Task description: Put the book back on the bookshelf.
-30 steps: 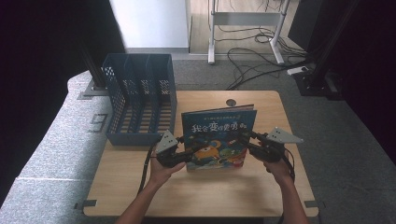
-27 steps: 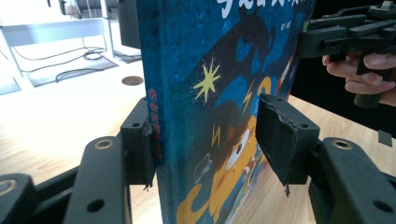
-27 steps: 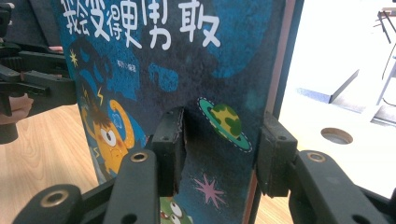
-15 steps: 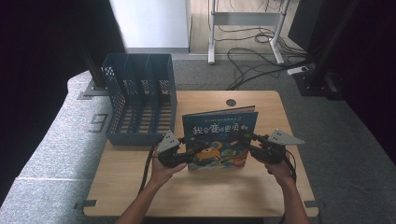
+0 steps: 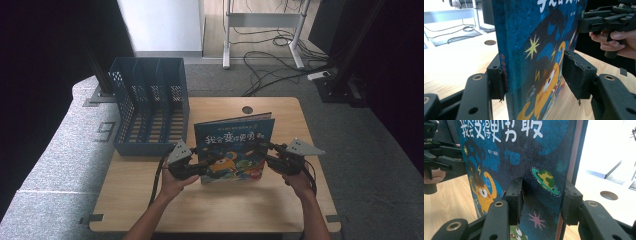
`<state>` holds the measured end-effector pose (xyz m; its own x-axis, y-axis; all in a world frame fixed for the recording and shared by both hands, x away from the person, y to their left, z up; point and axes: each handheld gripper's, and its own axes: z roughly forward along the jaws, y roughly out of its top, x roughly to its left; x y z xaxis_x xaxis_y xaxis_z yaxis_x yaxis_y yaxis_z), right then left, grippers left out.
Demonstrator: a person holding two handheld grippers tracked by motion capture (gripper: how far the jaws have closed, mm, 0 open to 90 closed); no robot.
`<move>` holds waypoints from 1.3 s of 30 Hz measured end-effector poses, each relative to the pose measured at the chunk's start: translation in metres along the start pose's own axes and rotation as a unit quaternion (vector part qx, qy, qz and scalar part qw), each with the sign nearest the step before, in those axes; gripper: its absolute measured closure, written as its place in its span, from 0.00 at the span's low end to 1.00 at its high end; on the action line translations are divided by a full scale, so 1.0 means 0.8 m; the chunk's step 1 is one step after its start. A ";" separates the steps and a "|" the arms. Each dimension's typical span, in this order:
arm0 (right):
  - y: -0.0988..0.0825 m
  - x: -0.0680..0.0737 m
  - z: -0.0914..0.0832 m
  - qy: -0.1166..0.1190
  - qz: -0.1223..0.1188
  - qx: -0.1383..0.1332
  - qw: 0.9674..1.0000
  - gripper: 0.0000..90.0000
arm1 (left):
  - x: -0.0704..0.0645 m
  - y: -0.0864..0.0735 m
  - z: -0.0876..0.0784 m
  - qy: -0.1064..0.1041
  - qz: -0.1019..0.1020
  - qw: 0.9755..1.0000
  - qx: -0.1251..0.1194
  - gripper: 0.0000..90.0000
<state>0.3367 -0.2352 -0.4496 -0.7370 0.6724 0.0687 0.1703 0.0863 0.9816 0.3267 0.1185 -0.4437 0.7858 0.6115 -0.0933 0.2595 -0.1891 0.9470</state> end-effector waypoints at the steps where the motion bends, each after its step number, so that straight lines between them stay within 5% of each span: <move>1: 0.000 0.000 0.001 0.001 0.000 -0.001 1.000 0.64 | 0.000 0.000 -0.001 -0.001 0.001 1.000 -0.001 0.45; 5: 0.000 0.003 0.007 0.015 -0.004 -0.002 1.000 0.64 | -0.004 0.002 -0.003 -0.012 0.008 1.000 -0.011 0.47; 12: 0.002 0.012 0.018 0.023 -0.019 -0.001 1.000 0.62 | -0.007 0.003 -0.013 0.020 0.017 1.000 -0.017 0.56; 18: 0.001 0.013 0.019 0.025 -0.020 -0.001 0.999 0.61 | -0.007 0.003 -0.015 0.013 0.015 1.000 -0.016 0.60; 31: 0.000 0.013 0.020 0.034 -0.023 -0.005 0.999 0.60 | 0.002 -0.004 0.000 -0.048 -0.002 0.999 0.003 0.62; 39: 0.001 0.012 0.024 0.037 -0.018 -0.005 0.999 0.55 | -0.001 -0.009 -0.001 -0.081 0.012 0.997 -0.012 0.77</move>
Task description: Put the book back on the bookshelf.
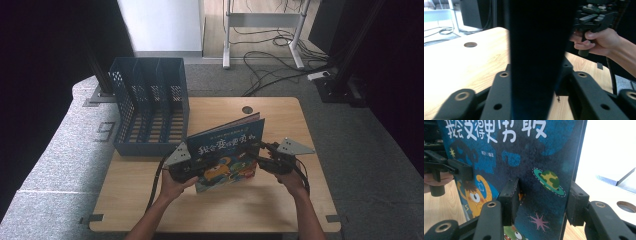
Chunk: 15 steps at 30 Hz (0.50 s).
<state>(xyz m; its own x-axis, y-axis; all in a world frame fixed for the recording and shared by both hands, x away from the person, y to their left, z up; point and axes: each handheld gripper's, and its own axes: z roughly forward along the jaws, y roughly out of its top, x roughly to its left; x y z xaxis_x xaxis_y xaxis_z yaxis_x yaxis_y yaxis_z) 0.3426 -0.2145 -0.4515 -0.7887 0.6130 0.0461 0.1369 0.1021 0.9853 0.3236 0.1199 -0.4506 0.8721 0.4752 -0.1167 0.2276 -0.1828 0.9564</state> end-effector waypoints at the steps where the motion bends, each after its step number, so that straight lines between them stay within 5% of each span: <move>1: 0.000 0.000 0.000 0.001 0.001 0.000 1.000 0.55 | -0.002 -0.001 0.000 0.002 0.003 1.000 -0.001 0.79; 15: 0.000 0.004 0.008 -0.017 0.014 -0.005 1.000 0.47 | -0.009 -0.003 -0.005 -0.005 0.024 1.000 -0.004 0.87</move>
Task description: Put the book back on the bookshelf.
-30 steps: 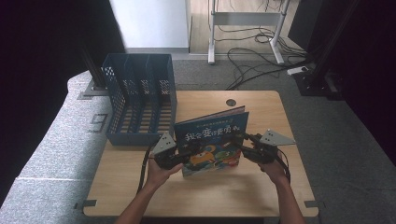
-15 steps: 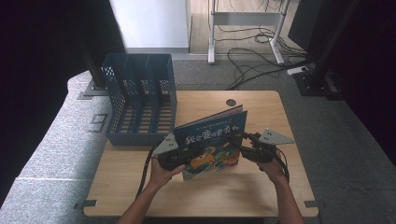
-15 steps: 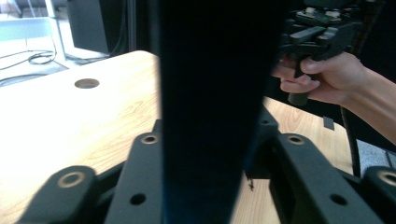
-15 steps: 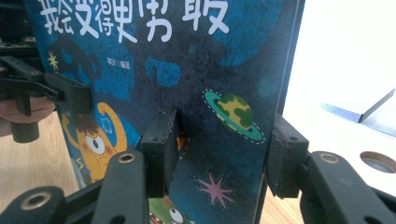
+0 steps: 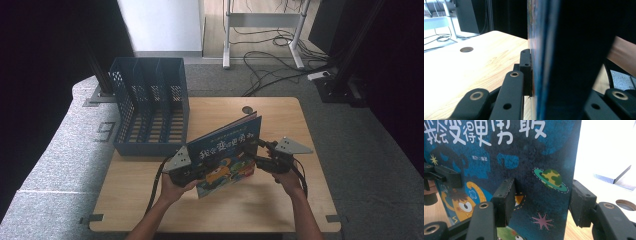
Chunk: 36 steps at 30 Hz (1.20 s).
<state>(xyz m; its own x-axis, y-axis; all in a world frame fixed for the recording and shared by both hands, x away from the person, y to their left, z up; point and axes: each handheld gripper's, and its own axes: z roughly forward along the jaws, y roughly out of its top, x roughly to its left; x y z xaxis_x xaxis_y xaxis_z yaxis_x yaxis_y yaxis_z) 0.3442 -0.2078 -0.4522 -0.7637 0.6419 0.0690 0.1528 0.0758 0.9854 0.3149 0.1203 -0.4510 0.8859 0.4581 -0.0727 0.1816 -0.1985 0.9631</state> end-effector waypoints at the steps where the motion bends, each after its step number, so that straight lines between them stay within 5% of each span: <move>1: 0.000 0.001 0.001 0.000 0.000 0.000 1.000 0.47 | 0.000 0.000 -0.001 0.001 0.000 1.000 0.001 0.87; 22: 0.020 0.007 0.026 -0.003 0.004 0.004 1.000 0.42 | 0.009 -0.002 -0.023 0.015 0.022 1.000 0.003 0.91; 36: 0.036 0.011 0.040 0.009 0.015 0.005 1.000 0.36 | 0.012 0.000 -0.022 0.003 -0.012 1.000 -0.016 0.85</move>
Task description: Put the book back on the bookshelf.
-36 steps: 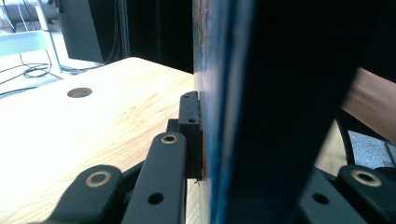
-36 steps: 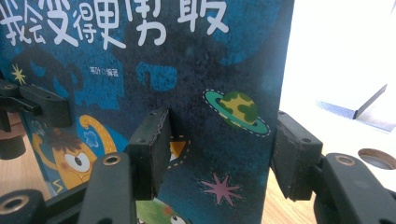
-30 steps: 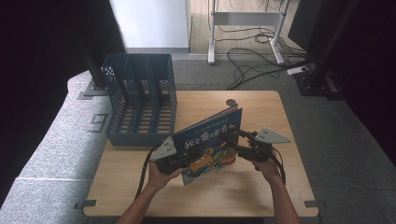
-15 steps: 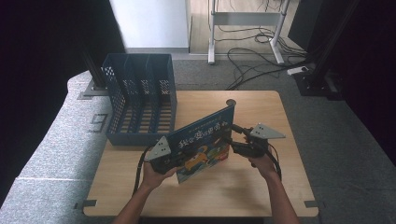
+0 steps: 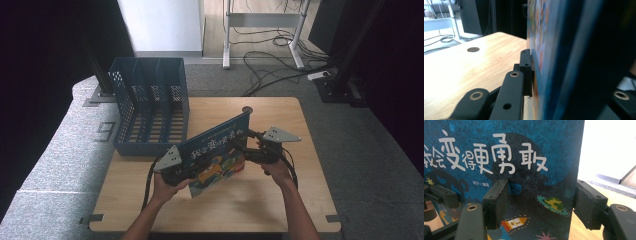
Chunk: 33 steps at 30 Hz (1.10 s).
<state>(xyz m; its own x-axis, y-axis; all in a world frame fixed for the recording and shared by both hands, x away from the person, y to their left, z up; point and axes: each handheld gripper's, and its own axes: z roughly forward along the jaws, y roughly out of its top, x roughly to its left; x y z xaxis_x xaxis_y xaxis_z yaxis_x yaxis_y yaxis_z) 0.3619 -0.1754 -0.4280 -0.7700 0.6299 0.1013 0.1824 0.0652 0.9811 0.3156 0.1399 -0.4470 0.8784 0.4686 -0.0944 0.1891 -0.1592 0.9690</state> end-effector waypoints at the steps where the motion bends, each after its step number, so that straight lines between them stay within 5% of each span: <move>1: 0.000 0.000 0.000 0.000 0.000 0.000 1.000 0.36 | 0.000 0.001 0.000 -0.003 -0.005 1.000 -0.002 0.84; 10: 0.000 0.001 -0.003 0.000 0.000 0.000 1.000 0.37 | -0.005 0.001 0.004 0.015 -0.023 0.999 -0.027 0.86; 17: -0.001 0.000 -0.003 -0.002 0.000 0.001 1.000 0.37 | -0.011 0.001 0.004 0.028 0.000 0.999 -0.028 0.91; 21: -0.006 -0.001 -0.006 -0.007 0.005 0.001 1.000 0.38 | -0.014 0.002 0.005 0.035 -0.006 0.999 -0.026 0.91; 33: -0.034 -0.011 -0.048 -0.034 0.036 -0.004 0.999 0.39 | -0.019 0.009 0.007 0.047 -0.016 0.998 -0.034 0.92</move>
<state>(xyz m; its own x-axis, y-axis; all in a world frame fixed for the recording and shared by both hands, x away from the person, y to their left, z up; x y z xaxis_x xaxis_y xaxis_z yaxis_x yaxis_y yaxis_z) 0.3404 -0.2128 -0.4489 -0.7119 0.6836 0.1607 0.2314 0.0124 0.9728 0.3064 0.1269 -0.4396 0.8266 0.5525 -0.1066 0.1830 -0.0847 0.9795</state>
